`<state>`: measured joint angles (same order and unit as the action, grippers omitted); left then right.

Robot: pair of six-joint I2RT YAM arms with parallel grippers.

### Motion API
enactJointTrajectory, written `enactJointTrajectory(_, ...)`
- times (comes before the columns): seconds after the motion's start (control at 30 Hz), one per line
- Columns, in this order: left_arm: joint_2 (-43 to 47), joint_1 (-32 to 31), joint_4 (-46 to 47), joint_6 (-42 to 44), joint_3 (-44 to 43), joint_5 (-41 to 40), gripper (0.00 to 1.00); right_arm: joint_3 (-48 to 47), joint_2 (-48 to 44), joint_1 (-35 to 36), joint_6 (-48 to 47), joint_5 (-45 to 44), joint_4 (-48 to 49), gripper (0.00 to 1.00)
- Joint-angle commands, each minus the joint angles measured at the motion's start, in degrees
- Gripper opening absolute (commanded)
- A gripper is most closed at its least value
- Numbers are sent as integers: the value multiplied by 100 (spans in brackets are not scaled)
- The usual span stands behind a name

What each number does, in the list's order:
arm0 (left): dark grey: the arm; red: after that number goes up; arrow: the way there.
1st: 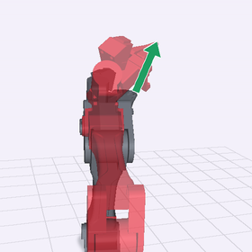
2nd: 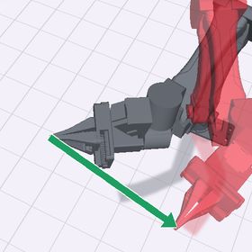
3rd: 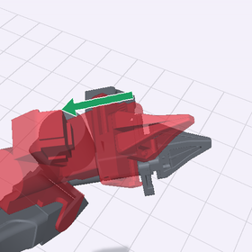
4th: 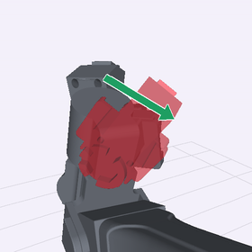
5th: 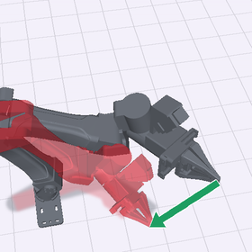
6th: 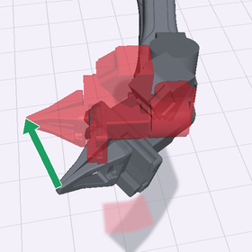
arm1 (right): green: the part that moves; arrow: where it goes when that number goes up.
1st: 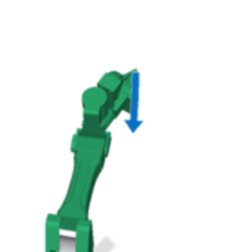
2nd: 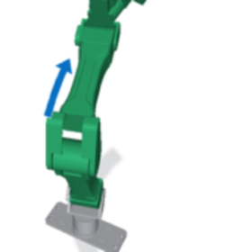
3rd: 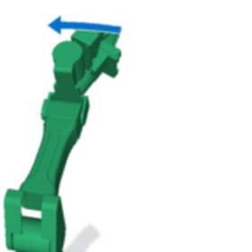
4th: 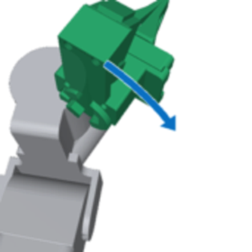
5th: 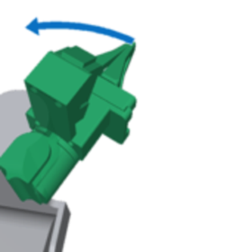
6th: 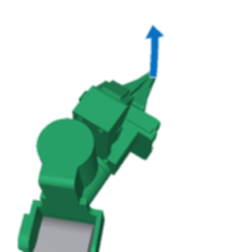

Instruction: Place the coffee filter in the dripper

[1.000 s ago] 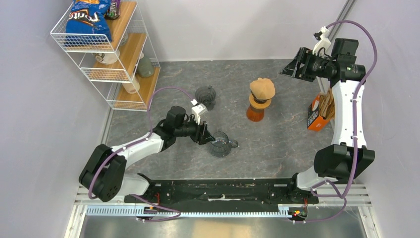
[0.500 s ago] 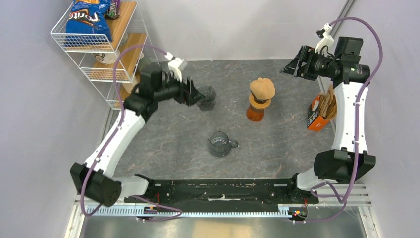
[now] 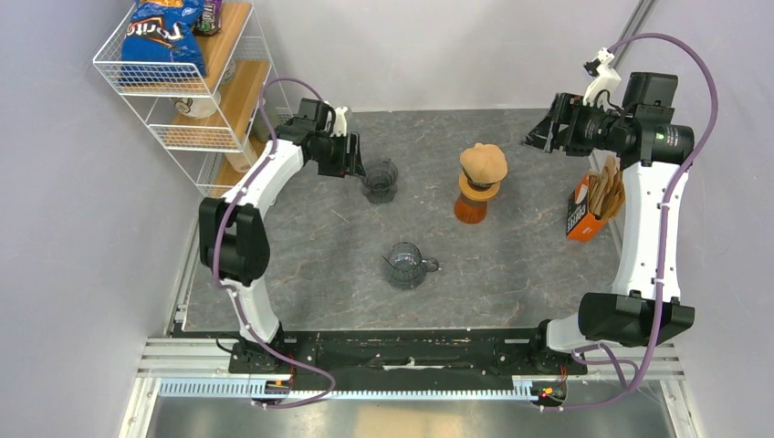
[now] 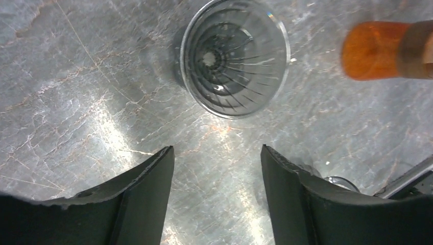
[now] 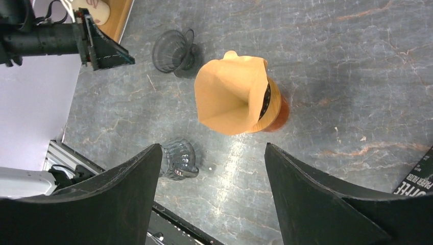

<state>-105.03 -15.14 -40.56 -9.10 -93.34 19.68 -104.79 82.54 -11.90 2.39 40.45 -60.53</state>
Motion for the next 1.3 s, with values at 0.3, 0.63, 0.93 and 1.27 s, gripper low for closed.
enactJointTrajectory(0.3,-1198,11,597,-129,-723,-51,59,-377,-32,-31,-532,-75,-505,82)
enactJointTrajectory(0.63,-1856,2,804,-210,-1129,175,38,-463,56,-28,-547,16,-665,82)
enactJointTrajectory(0.93,-1495,98,-63,-501,-1885,521,2,-644,79,-24,-503,-5,-741,82)
enactJointTrajectory(1.27,509,60,-1205,-852,-1305,1433,2,-461,-126,-29,-572,288,-1120,84)
